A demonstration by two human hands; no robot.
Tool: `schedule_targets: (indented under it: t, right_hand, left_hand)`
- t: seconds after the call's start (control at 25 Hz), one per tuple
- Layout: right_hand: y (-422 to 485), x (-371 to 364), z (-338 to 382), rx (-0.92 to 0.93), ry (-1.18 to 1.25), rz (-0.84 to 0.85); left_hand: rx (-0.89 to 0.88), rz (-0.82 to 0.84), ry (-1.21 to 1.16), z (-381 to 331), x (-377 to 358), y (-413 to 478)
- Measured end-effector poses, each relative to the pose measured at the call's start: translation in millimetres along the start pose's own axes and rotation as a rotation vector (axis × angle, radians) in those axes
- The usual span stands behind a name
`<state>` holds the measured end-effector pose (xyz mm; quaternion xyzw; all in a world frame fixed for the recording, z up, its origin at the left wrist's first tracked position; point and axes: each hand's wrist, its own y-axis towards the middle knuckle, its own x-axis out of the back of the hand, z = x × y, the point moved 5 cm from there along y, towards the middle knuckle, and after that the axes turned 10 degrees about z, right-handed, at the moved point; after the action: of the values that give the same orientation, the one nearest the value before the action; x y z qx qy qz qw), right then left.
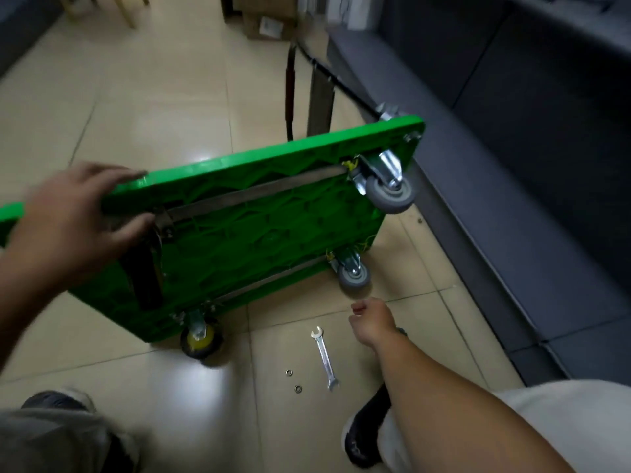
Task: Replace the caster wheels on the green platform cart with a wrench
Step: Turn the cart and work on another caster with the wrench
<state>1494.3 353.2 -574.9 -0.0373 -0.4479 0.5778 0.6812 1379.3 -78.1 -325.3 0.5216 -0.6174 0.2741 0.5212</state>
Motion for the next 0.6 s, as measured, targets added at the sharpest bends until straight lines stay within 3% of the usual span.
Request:
schedule_targets:
  t: [0.08,0.16,0.4,0.6]
  right_hand:
    - [-27,45,16,0.038,-0.193,-0.035]
    - [-59,94,27,0.053,-0.29,-0.12]
    - [-170,207,45,0.169,-0.243,-0.386]
    - [-180,242,61,0.238,-0.322,-0.429]
  left_hand:
    - [-0.099,-0.048,0.005,-68,11,-9]
    - [-0.211,0.044,-0.002,-121,5,-23]
    - [-0.445,0.213,-0.015,-219,-41,-70]
    - [-0.498,0.245,-0.031,-280,-47,-58]
